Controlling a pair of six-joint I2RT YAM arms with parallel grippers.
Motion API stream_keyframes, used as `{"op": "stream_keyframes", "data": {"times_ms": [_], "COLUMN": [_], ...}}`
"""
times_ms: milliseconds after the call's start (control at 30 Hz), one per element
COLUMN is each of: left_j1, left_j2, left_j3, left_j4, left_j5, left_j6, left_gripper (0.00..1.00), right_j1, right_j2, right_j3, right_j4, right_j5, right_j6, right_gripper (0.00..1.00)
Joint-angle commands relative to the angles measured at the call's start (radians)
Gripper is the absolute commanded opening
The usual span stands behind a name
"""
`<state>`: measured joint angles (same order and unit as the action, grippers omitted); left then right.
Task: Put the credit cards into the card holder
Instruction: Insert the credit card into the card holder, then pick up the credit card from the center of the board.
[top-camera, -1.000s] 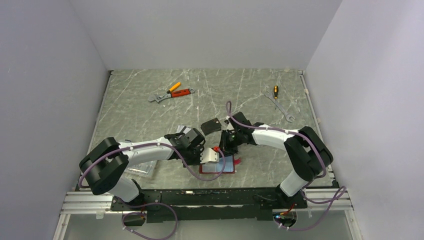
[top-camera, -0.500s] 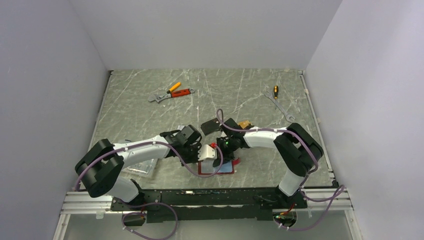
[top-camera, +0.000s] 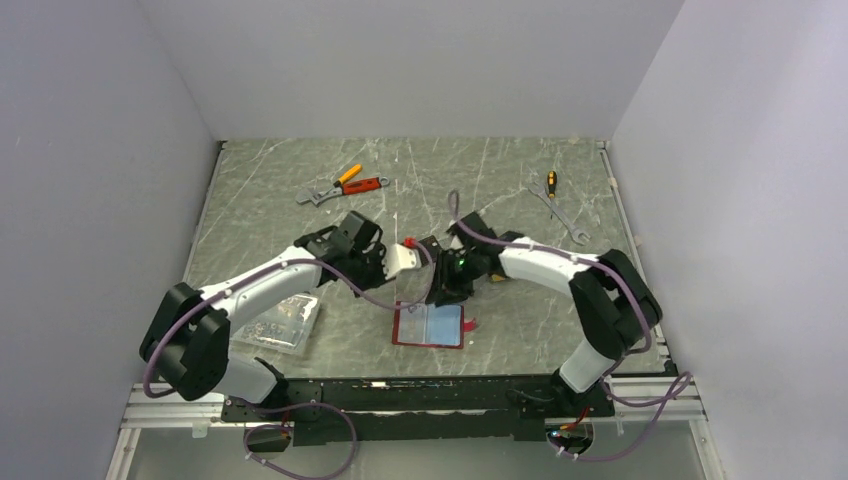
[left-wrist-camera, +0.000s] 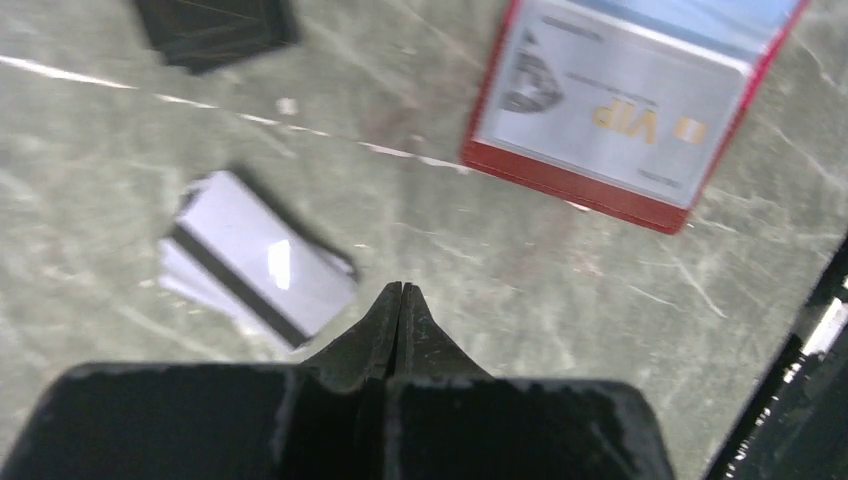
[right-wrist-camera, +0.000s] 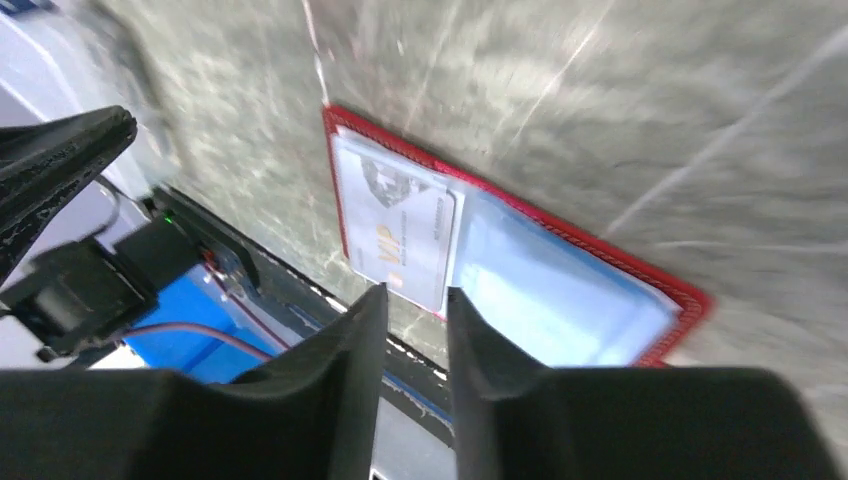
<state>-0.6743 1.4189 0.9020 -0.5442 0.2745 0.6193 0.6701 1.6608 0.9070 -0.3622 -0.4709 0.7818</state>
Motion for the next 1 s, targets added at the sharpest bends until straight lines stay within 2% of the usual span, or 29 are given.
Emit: {"op": "stream_keyframes", "data": {"times_ms": [0, 33, 133, 167, 200, 233, 433, 567, 600, 667, 700, 767, 833, 900, 967], "left_j1": [0.042, 0.045, 0.053, 0.062, 0.073, 0.086, 0.175, 0.236, 0.238, 0.243, 0.249, 0.262, 0.292, 0.297, 0.296], "left_j2": [-0.061, -0.065, -0.062, -0.06, -0.06, -0.061, -0.005, 0.099, 0.089, -0.001, -0.045, -0.083, -0.008, 0.108, 0.218], "left_j3": [0.107, 0.124, 0.181, 0.197, 0.214, 0.229, 0.341, 0.497, 0.493, 0.43, 0.394, 0.346, 0.413, 0.513, 0.591], "left_j4": [-0.005, 0.005, 0.028, 0.033, 0.034, 0.04, -0.006, -0.194, -0.183, -0.071, 0.011, 0.127, 0.035, -0.053, -0.108], "left_j5": [-0.029, -0.052, -0.138, -0.154, -0.16, -0.174, -0.222, -0.085, -0.094, -0.138, -0.143, -0.213, -0.066, -0.013, 0.058], "left_j6": [0.013, 0.018, 0.011, 0.002, -0.005, -0.017, -0.146, -0.161, -0.157, -0.157, -0.171, -0.275, -0.251, -0.257, -0.277], "left_gripper": [0.04, 0.08, 0.44, 0.62, 0.94, 0.99, 0.99, 0.99, 1.0, 0.99, 0.99, 0.99, 0.99, 0.99, 1.0], "right_j1": [-0.141, -0.162, -0.19, -0.191, -0.191, -0.193, -0.19, -0.183, -0.182, -0.187, -0.189, -0.194, -0.194, -0.194, -0.195], "right_j2": [-0.102, -0.103, -0.076, -0.063, -0.044, -0.032, -0.02, -0.086, -0.1, -0.116, -0.112, -0.079, -0.05, -0.033, -0.021], "right_j3": [0.11, 0.132, 0.216, 0.24, 0.255, 0.264, 0.228, 0.143, 0.124, 0.108, 0.108, 0.121, 0.13, 0.122, 0.115], "right_j4": [-0.095, -0.1, -0.13, -0.134, -0.126, -0.116, 0.011, 0.118, 0.138, 0.147, 0.146, 0.125, 0.123, 0.147, 0.177], "right_j5": [0.048, 0.052, 0.112, 0.136, 0.159, 0.175, 0.237, 0.309, 0.311, 0.316, 0.309, 0.29, 0.291, 0.29, 0.286], "right_j6": [-0.087, -0.097, -0.133, -0.143, -0.15, -0.149, -0.131, -0.16, -0.164, -0.156, -0.158, -0.171, -0.169, -0.145, -0.122], "right_gripper": [0.42, 0.48, 0.6, 0.63, 0.65, 0.66, 0.7, 0.75, 0.79, 0.97, 0.99, 1.0, 1.0, 0.99, 0.94]}}
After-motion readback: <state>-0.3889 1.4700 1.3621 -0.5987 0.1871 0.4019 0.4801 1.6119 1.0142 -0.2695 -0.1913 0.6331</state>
